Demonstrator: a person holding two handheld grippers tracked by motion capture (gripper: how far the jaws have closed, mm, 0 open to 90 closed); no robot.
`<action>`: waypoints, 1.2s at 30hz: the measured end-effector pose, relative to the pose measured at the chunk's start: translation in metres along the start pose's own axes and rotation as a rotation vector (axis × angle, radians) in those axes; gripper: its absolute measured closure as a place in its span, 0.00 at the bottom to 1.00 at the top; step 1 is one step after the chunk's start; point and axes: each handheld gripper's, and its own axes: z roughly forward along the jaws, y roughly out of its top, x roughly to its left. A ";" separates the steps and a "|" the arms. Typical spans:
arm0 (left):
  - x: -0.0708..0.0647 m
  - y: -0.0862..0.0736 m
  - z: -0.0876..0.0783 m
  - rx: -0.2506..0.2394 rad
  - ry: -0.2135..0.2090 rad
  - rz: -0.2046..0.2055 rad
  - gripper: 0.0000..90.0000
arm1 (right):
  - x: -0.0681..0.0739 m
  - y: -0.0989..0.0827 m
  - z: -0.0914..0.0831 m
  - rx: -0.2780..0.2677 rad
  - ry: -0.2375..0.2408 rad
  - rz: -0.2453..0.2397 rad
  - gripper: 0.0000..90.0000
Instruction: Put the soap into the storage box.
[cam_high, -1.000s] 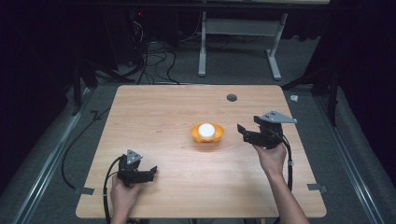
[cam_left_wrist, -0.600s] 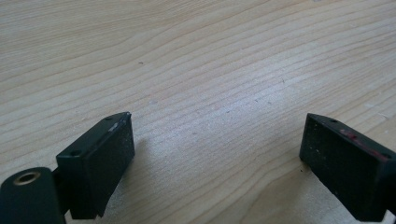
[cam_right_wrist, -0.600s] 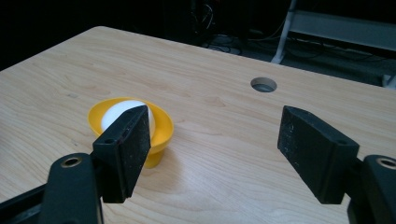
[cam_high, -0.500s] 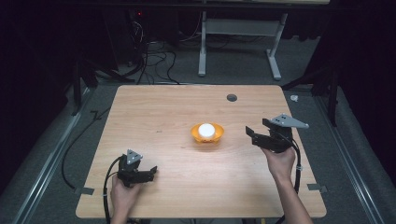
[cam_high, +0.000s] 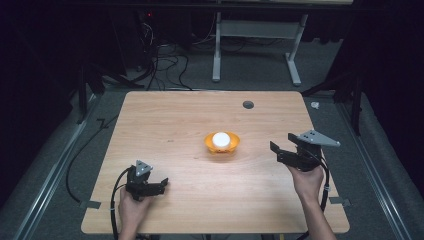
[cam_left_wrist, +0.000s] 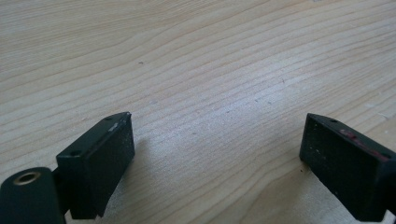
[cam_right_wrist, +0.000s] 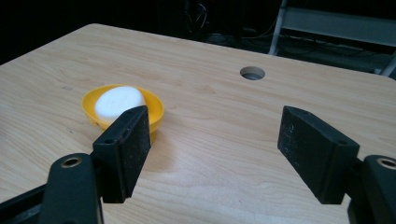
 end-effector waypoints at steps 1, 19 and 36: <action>0.000 0.000 0.000 0.000 0.000 0.000 0.12 | -0.001 -0.001 -0.001 0.001 -0.003 -0.001 0.29; 0.000 0.000 0.000 0.000 0.000 0.000 0.12 | -0.004 -0.022 -0.011 -0.004 -0.005 0.028 0.29; 0.000 0.000 0.000 0.000 0.000 0.000 0.12 | -0.003 -0.039 -0.009 0.017 0.000 0.047 0.29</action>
